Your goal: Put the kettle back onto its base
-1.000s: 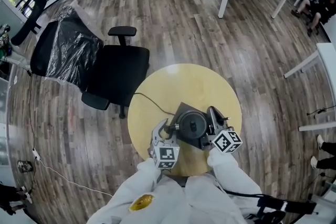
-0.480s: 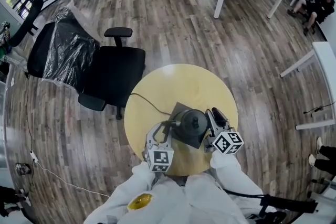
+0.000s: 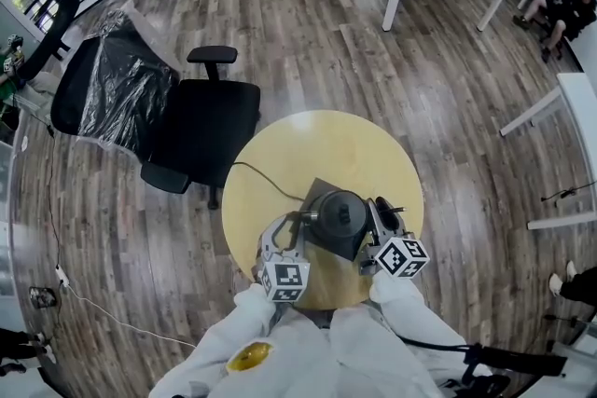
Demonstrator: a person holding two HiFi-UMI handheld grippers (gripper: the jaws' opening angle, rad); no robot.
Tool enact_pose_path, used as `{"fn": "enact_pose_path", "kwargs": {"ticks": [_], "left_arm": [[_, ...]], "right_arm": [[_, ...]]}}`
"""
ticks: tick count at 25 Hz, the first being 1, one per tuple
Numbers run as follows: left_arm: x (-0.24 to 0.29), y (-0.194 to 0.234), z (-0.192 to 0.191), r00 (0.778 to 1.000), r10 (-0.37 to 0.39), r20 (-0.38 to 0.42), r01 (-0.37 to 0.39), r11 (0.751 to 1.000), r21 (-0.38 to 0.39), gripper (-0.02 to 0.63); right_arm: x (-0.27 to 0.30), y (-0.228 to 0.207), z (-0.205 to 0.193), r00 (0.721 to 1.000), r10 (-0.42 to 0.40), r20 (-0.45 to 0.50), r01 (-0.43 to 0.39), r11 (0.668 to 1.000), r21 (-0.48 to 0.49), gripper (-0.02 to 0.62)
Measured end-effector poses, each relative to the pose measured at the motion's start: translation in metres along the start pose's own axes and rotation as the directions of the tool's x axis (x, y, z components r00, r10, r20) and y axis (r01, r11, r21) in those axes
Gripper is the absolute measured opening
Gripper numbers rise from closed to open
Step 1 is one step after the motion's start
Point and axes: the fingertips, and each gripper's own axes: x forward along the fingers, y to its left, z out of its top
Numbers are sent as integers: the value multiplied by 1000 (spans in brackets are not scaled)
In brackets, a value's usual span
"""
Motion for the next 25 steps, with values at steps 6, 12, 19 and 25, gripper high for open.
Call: {"fn": "enact_pose_path", "kwargs": {"ticks": [6,12,19,25], "left_arm": [[-3,1,-8,1000,7,-22,-7,1000,-25,117],[-8,10,-19,999,30,-42,-32,998,-55,115],[-13,-2,8,998,32,46,-30,999,-45,117],[-11,4,13,999,51,14,-50,998,-48,117]], "right_arm": [[8,10,1,998,27,53,-30,998,48,137],[22,21,-8,998,50,45,-52,998,46,140],[8,-15,-17,994,-101,41,94,987,130,138],[20,-6,-19,995,-47,84,22,961,274,40]]}}
